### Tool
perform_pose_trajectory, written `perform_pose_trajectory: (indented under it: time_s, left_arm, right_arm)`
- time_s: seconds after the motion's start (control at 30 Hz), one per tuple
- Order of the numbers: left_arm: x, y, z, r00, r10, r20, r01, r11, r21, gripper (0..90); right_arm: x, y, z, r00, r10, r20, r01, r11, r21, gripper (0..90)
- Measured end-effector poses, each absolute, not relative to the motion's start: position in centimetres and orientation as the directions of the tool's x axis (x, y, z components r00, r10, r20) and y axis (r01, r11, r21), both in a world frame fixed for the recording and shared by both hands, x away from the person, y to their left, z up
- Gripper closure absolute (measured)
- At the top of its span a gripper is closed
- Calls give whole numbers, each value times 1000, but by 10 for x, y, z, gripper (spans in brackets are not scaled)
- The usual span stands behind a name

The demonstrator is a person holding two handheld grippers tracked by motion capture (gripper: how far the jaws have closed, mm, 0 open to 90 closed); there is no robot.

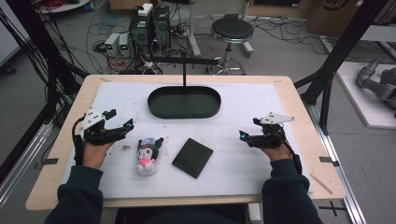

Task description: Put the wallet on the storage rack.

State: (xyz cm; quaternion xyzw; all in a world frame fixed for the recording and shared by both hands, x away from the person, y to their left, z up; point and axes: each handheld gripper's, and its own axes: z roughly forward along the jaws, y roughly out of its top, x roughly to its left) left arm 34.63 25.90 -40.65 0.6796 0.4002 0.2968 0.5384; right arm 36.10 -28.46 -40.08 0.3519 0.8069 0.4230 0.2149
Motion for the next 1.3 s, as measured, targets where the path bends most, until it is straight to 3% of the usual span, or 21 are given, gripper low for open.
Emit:
perform_pose_trajectory:
  time_s: [0.57, 0.77, 1.03, 1.3]
  left_arm:
    - [347, 259, -410, 503, 864, -30, 240, -106, 965, 192]
    - [347, 259, -410, 501, 865, -32, 247, -108, 963, 194]
    - [348, 258, -411, 499, 866, -32, 255, -111, 961, 196]
    - [348, 257, -412, 502, 865, -30, 259, -117, 959, 197]
  right_arm:
    - [361, -223, -408, -821, 568, 53, 352, 432, 830, 282]
    - [360, -196, -423, -869, 493, 48, 346, 534, 771, 317]
    - [359, -180, -427, -893, 440, 94, 351, 550, 758, 319]
    - [363, -169, -440, -902, 417, 111, 374, 626, 685, 325]
